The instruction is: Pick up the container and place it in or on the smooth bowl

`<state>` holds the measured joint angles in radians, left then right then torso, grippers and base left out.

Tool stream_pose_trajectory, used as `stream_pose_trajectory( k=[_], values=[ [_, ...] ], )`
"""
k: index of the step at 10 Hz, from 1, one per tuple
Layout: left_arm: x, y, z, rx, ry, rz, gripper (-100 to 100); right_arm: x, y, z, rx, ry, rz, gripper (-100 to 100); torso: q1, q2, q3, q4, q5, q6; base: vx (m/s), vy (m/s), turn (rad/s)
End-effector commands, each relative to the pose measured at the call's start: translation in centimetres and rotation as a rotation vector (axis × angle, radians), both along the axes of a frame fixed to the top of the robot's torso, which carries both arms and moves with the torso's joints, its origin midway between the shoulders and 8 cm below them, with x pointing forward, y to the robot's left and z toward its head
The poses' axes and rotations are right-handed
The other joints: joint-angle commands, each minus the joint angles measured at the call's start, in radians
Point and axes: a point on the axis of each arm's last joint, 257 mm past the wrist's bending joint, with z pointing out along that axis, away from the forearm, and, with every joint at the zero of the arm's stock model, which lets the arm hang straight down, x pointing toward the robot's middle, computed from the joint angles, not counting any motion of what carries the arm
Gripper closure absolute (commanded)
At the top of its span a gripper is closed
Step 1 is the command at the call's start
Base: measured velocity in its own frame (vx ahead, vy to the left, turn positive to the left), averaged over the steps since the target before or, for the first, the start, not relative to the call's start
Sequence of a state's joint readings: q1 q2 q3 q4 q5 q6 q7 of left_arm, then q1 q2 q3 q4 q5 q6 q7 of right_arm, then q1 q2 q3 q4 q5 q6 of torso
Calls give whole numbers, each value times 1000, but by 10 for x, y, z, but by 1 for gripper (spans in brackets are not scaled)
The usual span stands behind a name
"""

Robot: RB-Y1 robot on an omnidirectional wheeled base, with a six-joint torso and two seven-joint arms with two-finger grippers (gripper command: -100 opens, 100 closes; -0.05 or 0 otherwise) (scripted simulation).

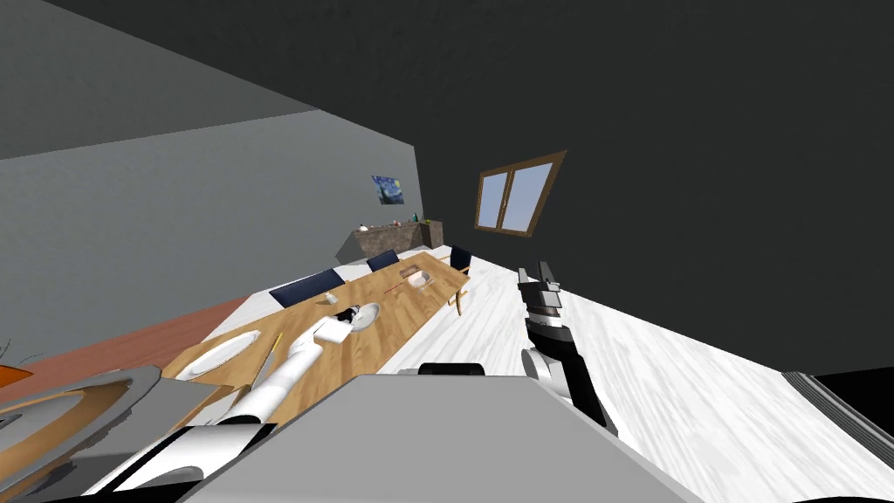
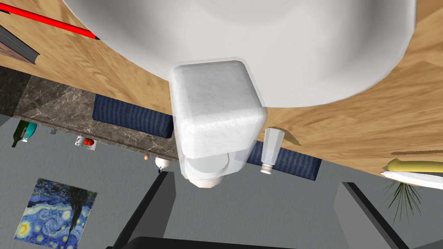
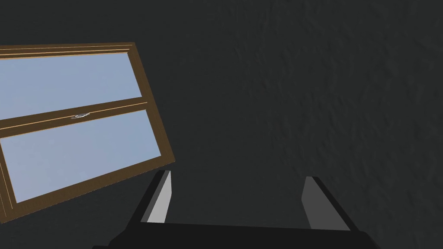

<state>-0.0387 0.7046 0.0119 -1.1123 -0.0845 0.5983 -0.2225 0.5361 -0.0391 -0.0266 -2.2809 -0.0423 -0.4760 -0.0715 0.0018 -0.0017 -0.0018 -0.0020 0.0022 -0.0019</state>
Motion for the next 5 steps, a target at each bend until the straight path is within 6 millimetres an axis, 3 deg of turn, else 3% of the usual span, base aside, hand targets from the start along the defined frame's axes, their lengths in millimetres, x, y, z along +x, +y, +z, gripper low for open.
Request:
stream_pose_trajectory(
  k=[1, 2, 3, 5],
  values=[
    [-4, -5, 1, 1, -2, -13, -100, 0, 0, 0, 0, 0, 0, 0, 0, 0, 0, 0, 0, 0, 7, -7, 17],
    [0, -8, 4, 1, -10, -19, -100, 0, 0, 0, 0, 0, 0, 0, 0, 1, 1, 0, 0, 0, 0, 0, 0],
    [-21, 22, 22, 14, -13, 38, -100, 0, 0, 0, 0, 0, 0, 0, 0, 2, 1, 1, 0, 0, 54, -26, -233],
    [-32, 16, 18, 16, -3, 21, -100, 0, 0, 0, 0, 0, 0, 0, 0, -2, -1, 0, 0, 0, 45, -11, -64]
  ],
)
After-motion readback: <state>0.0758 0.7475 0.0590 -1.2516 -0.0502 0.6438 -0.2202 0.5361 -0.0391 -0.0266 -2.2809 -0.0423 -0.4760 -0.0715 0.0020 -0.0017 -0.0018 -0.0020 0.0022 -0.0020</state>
